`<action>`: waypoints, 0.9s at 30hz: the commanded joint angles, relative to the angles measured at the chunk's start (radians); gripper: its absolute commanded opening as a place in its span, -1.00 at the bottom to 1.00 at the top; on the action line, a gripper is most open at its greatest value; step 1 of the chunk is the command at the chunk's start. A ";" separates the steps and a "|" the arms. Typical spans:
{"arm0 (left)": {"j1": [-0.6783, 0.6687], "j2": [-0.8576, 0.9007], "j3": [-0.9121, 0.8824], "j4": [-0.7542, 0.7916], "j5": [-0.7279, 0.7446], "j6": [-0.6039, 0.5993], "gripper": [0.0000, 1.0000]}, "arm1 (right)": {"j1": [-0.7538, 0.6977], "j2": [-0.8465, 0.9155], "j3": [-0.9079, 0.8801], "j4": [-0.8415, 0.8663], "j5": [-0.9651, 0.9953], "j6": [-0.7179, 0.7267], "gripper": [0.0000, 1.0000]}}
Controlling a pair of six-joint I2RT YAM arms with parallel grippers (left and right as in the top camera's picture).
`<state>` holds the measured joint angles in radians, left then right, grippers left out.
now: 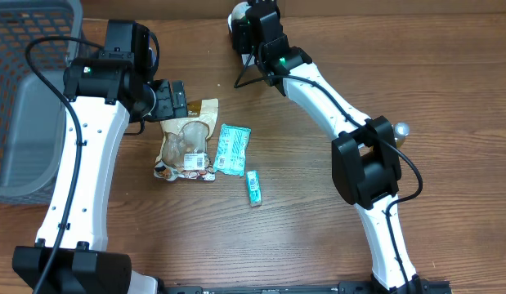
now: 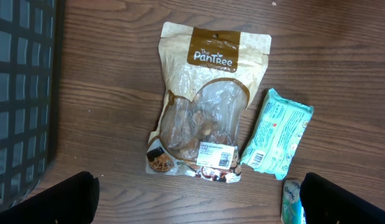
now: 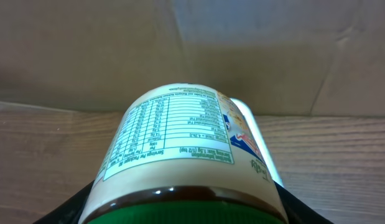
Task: Scan the item barcode
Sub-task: 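Hold the jar at the scanner, then move it right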
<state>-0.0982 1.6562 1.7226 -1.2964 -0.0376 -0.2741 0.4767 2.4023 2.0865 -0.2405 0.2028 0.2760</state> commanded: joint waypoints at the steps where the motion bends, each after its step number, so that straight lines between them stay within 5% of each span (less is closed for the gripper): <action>1: -0.001 0.008 -0.002 0.000 0.005 0.008 0.99 | -0.008 0.003 0.008 0.032 0.047 -0.020 -0.93; 27: -0.001 0.008 -0.002 0.000 0.005 0.008 0.99 | -0.034 0.098 0.008 0.162 0.001 -0.019 -0.93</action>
<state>-0.0982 1.6562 1.7226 -1.2968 -0.0376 -0.2741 0.4438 2.4821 2.0846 -0.1127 0.2203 0.2611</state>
